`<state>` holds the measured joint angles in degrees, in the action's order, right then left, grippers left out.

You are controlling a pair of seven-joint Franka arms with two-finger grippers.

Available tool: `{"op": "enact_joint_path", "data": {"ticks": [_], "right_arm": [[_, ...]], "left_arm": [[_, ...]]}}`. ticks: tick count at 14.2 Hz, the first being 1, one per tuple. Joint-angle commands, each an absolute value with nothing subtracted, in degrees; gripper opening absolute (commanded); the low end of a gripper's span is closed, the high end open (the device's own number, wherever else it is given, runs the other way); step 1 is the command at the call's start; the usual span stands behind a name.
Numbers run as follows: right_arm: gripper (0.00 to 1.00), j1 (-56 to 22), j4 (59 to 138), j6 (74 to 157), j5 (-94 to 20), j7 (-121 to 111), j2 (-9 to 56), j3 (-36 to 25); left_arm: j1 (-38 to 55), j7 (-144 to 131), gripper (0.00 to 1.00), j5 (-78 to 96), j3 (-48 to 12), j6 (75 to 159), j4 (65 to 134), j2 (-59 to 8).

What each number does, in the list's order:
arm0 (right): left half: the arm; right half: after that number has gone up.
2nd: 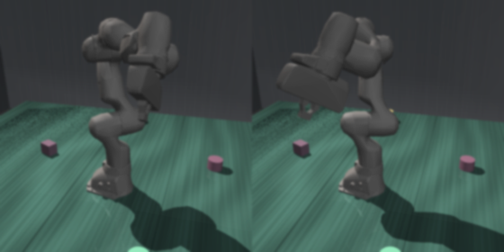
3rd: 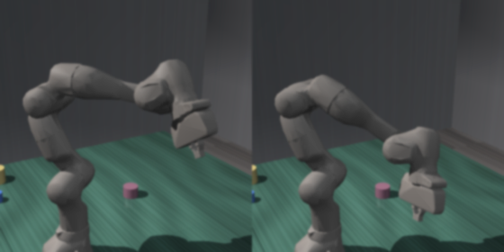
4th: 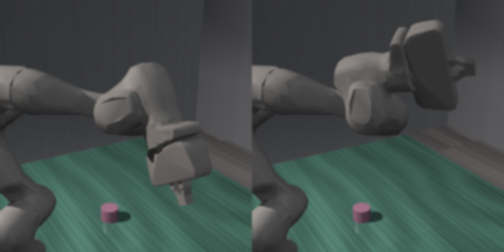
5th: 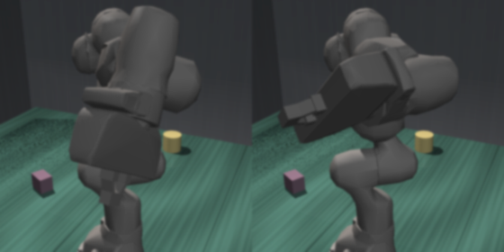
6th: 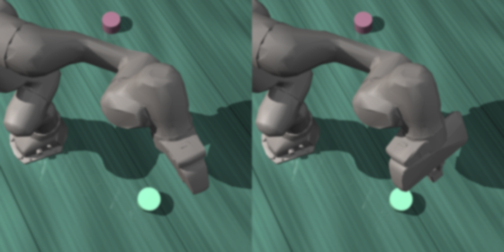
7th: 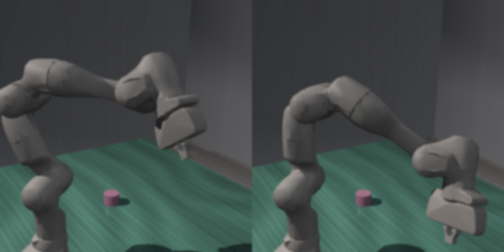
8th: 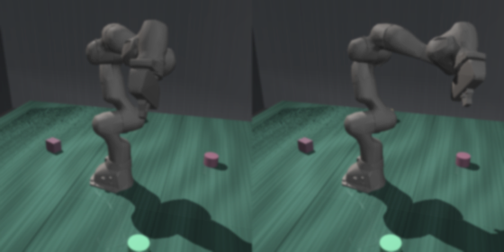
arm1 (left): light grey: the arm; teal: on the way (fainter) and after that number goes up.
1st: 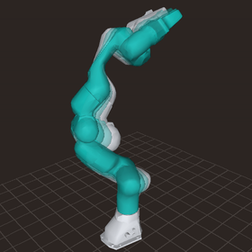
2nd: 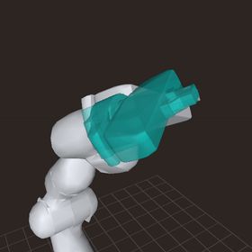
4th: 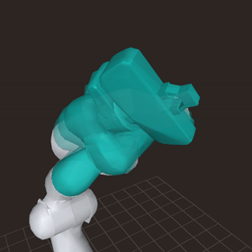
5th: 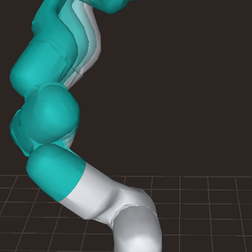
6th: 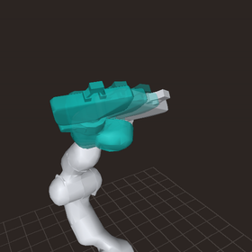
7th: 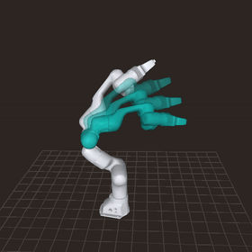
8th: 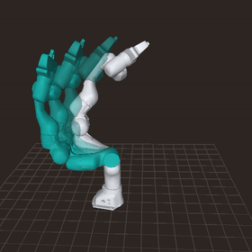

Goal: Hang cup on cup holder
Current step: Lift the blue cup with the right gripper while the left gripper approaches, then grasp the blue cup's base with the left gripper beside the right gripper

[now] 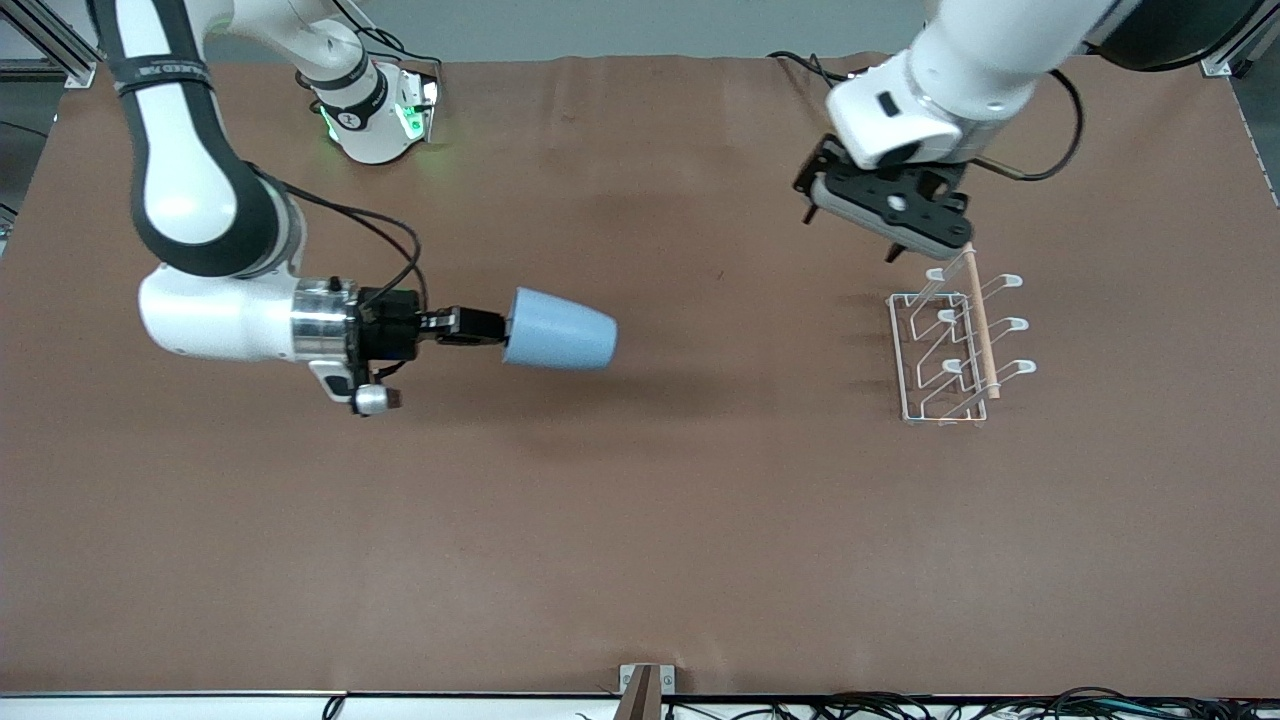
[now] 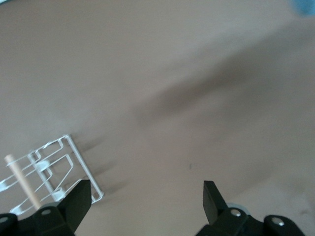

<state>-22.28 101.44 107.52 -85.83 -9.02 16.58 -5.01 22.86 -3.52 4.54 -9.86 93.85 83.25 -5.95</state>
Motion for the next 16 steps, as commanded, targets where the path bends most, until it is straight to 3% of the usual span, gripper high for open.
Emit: {"op": "enact_joint_path", "data": {"ticks": [1,3,10,16], "right_arm": [[0.01,-25.3,100.5,105.1,-92.3,-9.3,17.5,-5.5],[0.02,-26.7,100.5,101.7,-94.2,-9.2,18.0,-5.5],[0.04,-31.2,100.6,101.5,-98.5,-9.2,18.1,-5.5],[0.04,-33.1,100.6,101.3,-98.3,-10.0,18.6,-5.5]], "left_arm": [[24.3,-2.7,1.0,4.5,-11.2,93.3,79.5,-7.6],[26.3,-2.5,1.0,4.4,-11.2,94.4,79.5,-7.6],[34.5,0.2,1.0,-2.4,-11.6,100.6,78.7,-8.5],[34.8,7.9,1.0,-7.0,-11.8,102.4,78.7,-9.1]]}}
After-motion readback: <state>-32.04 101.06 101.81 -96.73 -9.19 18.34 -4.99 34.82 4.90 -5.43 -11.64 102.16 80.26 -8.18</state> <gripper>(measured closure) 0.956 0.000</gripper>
